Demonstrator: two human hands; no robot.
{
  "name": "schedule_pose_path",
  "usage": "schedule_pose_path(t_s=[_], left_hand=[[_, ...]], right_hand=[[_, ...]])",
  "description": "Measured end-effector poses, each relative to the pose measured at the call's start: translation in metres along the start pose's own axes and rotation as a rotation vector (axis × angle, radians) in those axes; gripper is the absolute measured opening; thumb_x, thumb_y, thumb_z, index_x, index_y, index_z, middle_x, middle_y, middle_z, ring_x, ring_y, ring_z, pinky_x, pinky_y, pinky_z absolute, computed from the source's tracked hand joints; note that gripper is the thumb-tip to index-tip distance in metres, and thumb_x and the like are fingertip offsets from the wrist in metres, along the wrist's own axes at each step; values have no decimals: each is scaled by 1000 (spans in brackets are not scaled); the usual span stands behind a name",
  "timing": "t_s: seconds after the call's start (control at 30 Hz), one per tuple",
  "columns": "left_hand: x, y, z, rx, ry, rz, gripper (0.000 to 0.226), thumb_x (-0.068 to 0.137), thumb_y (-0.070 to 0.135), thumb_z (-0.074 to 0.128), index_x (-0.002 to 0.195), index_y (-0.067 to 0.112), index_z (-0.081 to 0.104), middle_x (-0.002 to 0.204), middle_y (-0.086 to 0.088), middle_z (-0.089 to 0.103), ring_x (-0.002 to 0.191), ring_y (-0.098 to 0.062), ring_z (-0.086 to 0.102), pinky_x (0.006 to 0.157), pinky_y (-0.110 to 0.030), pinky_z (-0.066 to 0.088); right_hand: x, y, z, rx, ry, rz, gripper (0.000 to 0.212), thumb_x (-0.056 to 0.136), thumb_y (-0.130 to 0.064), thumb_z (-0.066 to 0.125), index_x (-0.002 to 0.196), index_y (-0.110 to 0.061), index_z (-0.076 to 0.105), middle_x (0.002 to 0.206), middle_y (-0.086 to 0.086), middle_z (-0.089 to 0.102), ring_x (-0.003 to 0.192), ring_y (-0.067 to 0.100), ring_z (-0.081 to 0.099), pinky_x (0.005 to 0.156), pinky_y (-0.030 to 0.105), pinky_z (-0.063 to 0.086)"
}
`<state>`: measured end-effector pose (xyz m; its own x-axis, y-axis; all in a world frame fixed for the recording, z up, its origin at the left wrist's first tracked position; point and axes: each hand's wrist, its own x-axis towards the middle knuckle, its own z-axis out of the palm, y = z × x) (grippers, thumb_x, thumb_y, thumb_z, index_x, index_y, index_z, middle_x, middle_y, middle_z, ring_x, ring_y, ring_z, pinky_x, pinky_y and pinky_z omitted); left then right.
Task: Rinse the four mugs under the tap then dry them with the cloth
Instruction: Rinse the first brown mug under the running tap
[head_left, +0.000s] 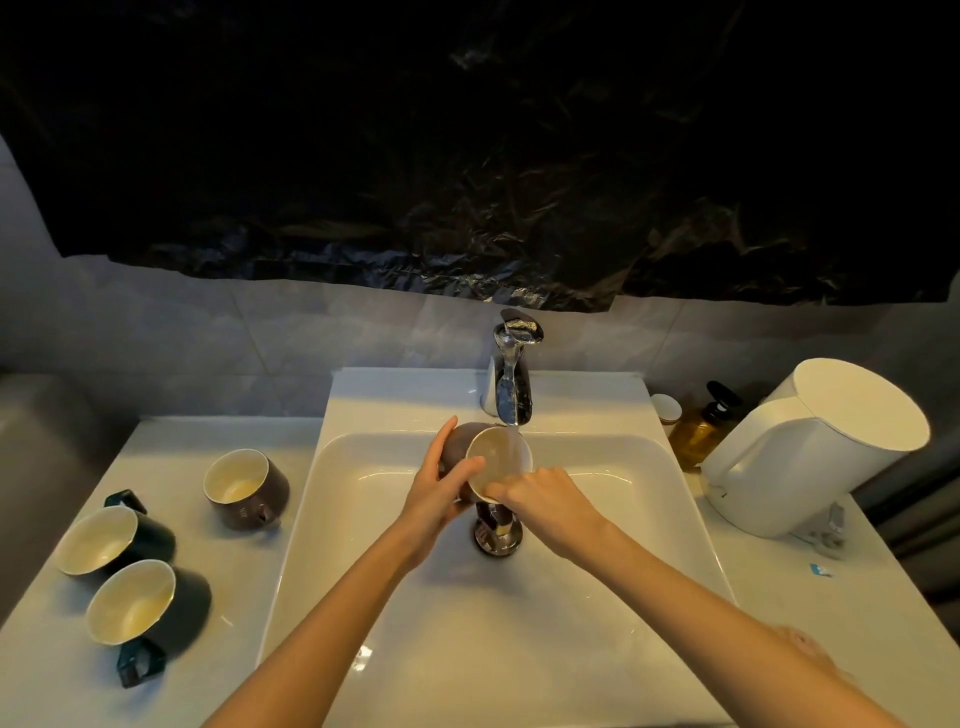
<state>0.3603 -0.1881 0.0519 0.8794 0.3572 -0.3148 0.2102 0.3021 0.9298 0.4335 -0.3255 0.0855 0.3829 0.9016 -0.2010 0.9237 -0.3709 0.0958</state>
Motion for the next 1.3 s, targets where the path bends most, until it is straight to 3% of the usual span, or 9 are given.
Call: schedule_pose_path(t_s=[0.1,0.2,0.4,0.53,0.73,0.83,1.03,1.13,1.3], left_hand=[[8,3,-2,194,88,31,62,86,26,67,137,43,38,134,2,41,119,-21,44,76,-30,57],[12,5,-3,279,117,13,61,84,27,69,137,39,41,125,5,41,115,-19,42,72,-27,55],[13,9,0,302,202,-18,51,90,25,62,137,34,45,139,-1,43,116,-20,43,75,-32,57],[11,13,-4,431,116,-17,53,87,31,65,136,32,45,138,-1,44,115,-17,44,71,-27,55],[13,14,-4,399,141,-26,50,88,31,63,135,32,46,138,-2,45,118,-21,46,79,-35,57],[13,11,-4,464,111,-17,52,88,35,63,136,30,45,138,-3,45,115,-19,45,79,-34,56],[10,10,-2,266,127,-60,56,90,41,59,141,34,37,143,-2,40,117,-21,47,89,-39,53],[7,7,-2,189,83,-66,66,90,38,60,146,36,25,136,3,37,116,-19,47,80,-31,54],[9,4,-5,136,237,-36,44,86,27,66,127,26,51,123,-8,58,107,-26,59,66,-30,59]], right_hand=[[-2,5,4,118,1,10,39,96,-14,48,129,-34,52,119,1,63,97,32,63,64,33,40],[2,12,4,-97,-16,69,42,96,-10,48,135,-27,50,136,7,48,99,32,63,64,34,36],[10,-13,6,269,-122,16,40,90,-7,55,128,-17,50,109,13,63,84,29,57,63,29,39],[11,1,10,-77,-64,129,31,95,-8,51,124,-15,58,127,14,56,94,34,65,66,31,38],[11,-8,8,207,-130,103,44,91,-10,52,134,-21,47,118,10,62,97,34,60,66,32,39],[14,1,3,-86,-90,160,40,95,-11,51,134,-15,51,128,13,54,105,32,59,71,34,41],[16,-7,3,-144,-82,93,24,101,-19,47,111,-6,64,104,11,68,95,32,65,64,32,34],[18,-9,3,-19,-10,148,27,101,-28,46,114,-9,62,106,13,68,97,35,64,64,33,34],[14,-20,11,187,77,128,27,101,-27,43,125,-23,55,111,11,65,95,36,61,69,35,40]])
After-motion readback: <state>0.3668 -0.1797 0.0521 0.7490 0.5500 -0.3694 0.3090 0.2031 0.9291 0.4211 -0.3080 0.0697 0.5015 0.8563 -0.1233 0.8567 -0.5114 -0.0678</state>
